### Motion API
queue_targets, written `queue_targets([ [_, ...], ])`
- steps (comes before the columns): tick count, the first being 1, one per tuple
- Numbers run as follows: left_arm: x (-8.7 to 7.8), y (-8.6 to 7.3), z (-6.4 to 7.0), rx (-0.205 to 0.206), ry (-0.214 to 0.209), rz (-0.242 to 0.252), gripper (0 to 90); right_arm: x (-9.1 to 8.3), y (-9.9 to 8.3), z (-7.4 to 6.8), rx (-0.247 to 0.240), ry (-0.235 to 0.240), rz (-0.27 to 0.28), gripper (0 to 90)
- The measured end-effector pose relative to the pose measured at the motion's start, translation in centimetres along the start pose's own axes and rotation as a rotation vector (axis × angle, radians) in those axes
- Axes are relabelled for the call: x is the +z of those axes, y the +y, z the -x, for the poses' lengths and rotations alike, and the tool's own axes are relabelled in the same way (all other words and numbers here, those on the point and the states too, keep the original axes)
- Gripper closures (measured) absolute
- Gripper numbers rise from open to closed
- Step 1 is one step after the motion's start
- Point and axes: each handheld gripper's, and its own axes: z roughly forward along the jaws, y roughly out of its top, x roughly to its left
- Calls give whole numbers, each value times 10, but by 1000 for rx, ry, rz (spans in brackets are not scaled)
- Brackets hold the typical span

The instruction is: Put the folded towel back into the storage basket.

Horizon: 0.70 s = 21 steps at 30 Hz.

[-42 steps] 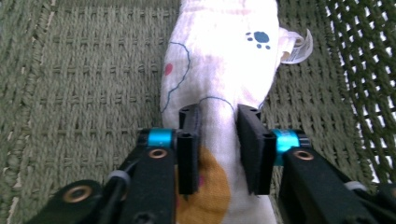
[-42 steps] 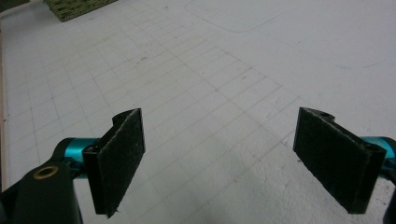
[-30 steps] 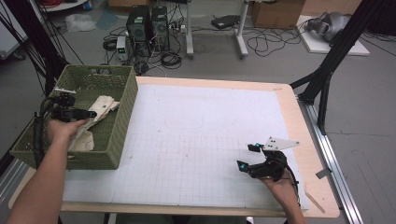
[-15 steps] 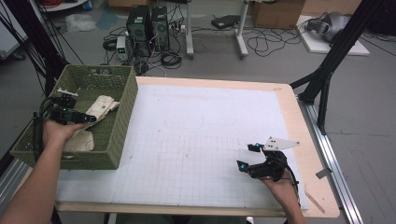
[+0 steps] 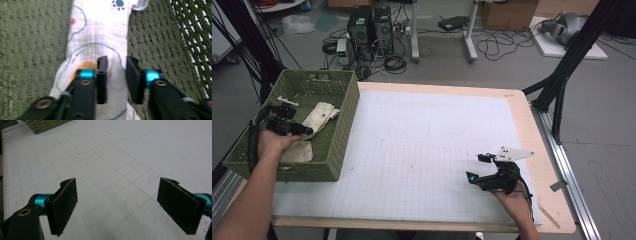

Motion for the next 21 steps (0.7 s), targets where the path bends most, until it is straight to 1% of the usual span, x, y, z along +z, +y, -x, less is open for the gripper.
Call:
queue_targets([
  [2,1,0,0,5,-11,-13,787,-1,0,0,2,2,2,159],
  [4,2,0,0,5,-9,-19,853,-1,0,0,1,2,2,159],
  [6,3,0,-1,-4,-8,-24,862,-1,0,0,-6,0,4,159],
  [8,4,1,-1,-6,-11,-30,864,-1,0,-1,1,3,1,159],
  [9,4,1,-1,-6,-16,-29,852,-1,0,-1,-1,3,1,159],
  [10,4,1,-1,-5,-19,-17,807,-1,0,0,-6,1,4,159],
  [11,3,1,0,8,-14,-8,736,-1,0,0,1,3,4,159],
  [12,3,1,1,21,-21,-9,678,-2,0,0,3,1,3,159],
  [14,4,0,2,33,-29,-18,637,-2,0,0,5,3,6,159],
  [16,6,-1,3,55,-19,-39,625,-2,0,0,4,3,4,159],
  [19,8,-1,4,64,12,-64,616,-1,1,0,-3,0,5,159],
  [21,9,-2,4,62,29,-78,622,-1,1,0,-4,0,7,159],
])
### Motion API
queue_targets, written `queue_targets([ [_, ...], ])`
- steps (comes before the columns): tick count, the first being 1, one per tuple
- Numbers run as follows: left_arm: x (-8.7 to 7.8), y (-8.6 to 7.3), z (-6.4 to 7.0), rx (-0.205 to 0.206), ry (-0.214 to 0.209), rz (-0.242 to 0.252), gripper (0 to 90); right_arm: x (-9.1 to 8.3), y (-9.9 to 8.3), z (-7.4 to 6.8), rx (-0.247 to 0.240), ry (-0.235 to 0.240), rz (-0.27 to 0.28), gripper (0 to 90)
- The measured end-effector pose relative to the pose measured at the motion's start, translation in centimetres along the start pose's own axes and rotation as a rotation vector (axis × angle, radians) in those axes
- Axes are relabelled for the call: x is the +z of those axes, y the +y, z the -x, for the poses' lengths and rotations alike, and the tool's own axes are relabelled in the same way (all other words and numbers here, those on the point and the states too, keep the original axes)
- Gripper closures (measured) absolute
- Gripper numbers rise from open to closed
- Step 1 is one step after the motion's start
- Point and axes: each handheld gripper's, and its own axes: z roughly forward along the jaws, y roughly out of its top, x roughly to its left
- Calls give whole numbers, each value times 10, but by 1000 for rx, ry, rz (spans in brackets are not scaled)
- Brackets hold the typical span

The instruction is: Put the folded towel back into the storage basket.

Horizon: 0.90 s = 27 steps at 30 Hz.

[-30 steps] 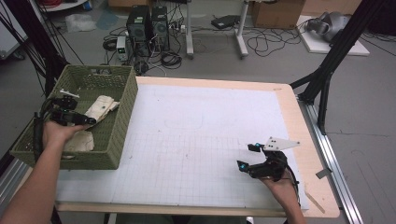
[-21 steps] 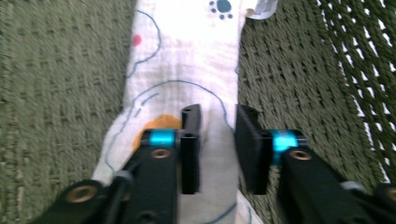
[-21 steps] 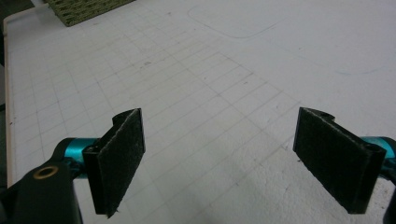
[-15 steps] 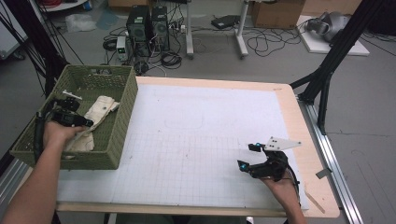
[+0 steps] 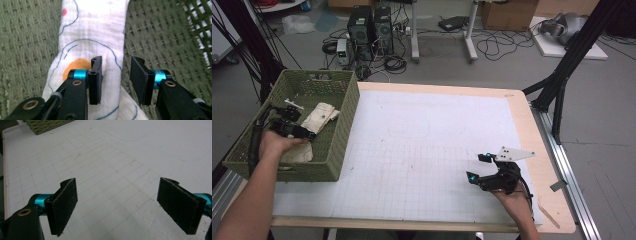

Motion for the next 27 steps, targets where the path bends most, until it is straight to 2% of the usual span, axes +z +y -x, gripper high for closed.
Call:
queue_targets([
  [3,2,0,0,-2,17,-28,709,-1,0,0,9,3,1,159],
  [6,2,1,-1,-7,15,-44,814,-1,0,0,-1,1,5,159],
  [10,2,2,-2,-23,8,-44,867,-2,1,0,6,4,8,159],
  [15,1,5,-4,-74,-1,17,871,-2,1,0,7,7,9,159],
  [17,1,7,-4,-98,-5,62,872,-1,1,0,1,6,10,159],
  [19,1,10,-4,-145,-19,125,872,-1,1,0,4,6,7,159],
  [22,3,13,-4,-178,-8,182,868,-1,0,0,9,9,3,159],
  [23,4,13,-5,-181,-13,187,863,-1,0,0,9,9,3,159],
  [25,6,13,-6,-173,-27,166,794,-1,0,0,7,7,5,159],
  [27,5,12,-6,-138,-31,151,735,0,0,1,9,10,5,160],
])
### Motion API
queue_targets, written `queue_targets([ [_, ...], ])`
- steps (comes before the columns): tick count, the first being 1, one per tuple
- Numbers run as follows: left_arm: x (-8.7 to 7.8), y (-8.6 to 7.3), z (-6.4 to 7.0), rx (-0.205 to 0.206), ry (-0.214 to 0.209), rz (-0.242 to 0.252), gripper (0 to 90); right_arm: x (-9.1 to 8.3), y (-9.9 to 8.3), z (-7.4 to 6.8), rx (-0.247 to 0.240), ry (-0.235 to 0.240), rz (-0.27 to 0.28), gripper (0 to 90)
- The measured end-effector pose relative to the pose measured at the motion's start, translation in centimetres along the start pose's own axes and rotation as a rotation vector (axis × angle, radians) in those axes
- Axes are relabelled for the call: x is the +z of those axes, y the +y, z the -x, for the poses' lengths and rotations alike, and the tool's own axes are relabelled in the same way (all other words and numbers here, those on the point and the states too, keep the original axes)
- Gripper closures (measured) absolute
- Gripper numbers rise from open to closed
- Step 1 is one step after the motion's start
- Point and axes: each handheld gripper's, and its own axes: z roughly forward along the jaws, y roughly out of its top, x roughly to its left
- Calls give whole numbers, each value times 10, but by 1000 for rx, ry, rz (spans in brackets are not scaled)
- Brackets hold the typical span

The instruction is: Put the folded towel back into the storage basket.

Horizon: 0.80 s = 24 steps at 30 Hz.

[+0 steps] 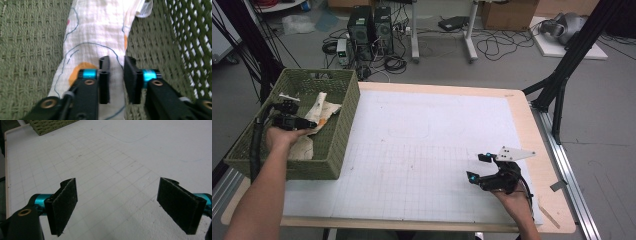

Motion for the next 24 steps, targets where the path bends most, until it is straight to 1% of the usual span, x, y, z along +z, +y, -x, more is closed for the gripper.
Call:
queue_targets([
  [3,-4,-1,-1,56,-31,-36,693,0,0,0,0,2,1,159],
  [4,-5,-1,0,66,-46,-53,682,0,0,-1,-2,2,2,160],
  [5,-7,-1,0,68,-51,-73,661,0,0,-1,-7,1,2,160],
  [6,-9,-1,0,83,-46,-76,640,0,1,-1,-6,0,2,160],
  [7,-11,-2,1,98,-42,-67,638,0,1,-2,-1,2,1,160],
  [9,-13,-3,1,112,-44,-79,619,0,1,-2,-5,1,6,160],
  [10,-13,-3,1,116,-32,-80,608,0,1,-2,-8,2,4,160],
  [11,-13,-3,2,121,-7,-87,591,0,1,-2,-5,2,4,160],
  [13,-12,-4,1,112,45,-105,543,1,2,-2,-6,3,1,160],
  [14,-11,-4,1,111,57,-115,535,1,2,-2,-10,4,3,160],
  [15,-9,-4,1,109,62,-128,534,0,2,-2,-3,4,1,160],
  [16,-7,-4,1,108,66,-139,536,1,2,-2,-6,3,4,160],
  [18,-3,-5,2,119,89,-172,565,0,2,-2,-5,7,5,160],
  [20,-2,-5,1,107,103,-190,589,0,2,-1,-9,4,10,161],
  [22,-2,-5,0,88,103,-204,640,0,2,-1,-8,7,11,161],
  [23,-2,-5,-1,81,99,-209,689,0,2,-1,-8,7,11,161],
  [24,-2,-5,0,79,95,-214,764,0,2,-2,-4,9,12,161],
])
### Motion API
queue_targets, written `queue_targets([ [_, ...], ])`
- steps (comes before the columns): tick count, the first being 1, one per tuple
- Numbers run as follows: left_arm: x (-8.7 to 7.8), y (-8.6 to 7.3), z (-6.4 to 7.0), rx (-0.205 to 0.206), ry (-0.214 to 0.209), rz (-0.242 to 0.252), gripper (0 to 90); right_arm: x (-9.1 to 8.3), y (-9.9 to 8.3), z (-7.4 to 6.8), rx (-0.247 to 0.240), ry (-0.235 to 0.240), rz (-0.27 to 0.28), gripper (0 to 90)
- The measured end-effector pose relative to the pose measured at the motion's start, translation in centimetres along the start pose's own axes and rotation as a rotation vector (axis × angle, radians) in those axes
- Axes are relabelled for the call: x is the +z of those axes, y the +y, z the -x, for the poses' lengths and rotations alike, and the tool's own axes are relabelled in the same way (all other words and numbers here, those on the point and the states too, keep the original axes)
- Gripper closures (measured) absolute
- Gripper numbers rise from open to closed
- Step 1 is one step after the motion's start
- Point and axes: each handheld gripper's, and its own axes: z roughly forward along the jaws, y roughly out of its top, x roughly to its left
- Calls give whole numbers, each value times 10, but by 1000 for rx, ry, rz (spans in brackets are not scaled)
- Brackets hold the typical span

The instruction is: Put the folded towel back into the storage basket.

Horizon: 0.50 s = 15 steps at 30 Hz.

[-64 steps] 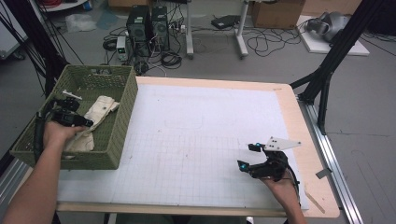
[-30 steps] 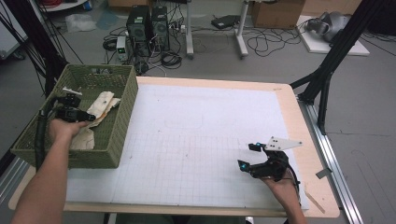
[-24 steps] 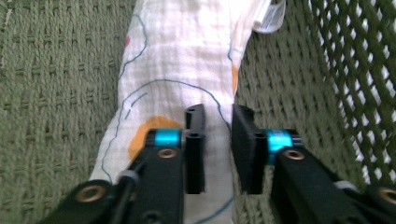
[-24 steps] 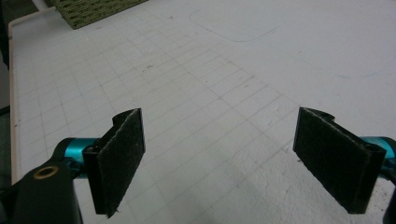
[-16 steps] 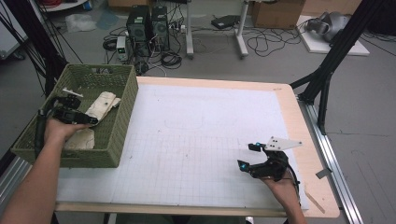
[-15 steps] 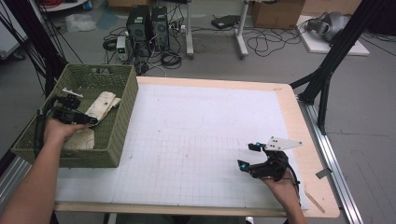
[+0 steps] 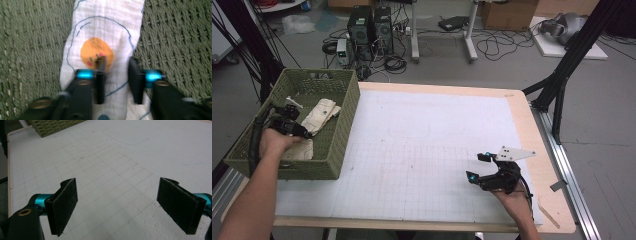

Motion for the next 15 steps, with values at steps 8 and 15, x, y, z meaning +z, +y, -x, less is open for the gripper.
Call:
queue_targets([
  [8,-6,4,1,-65,-31,104,834,-1,0,0,-1,4,5,161],
  [15,-1,6,5,-117,-120,189,638,-1,0,-1,0,5,0,162],
])
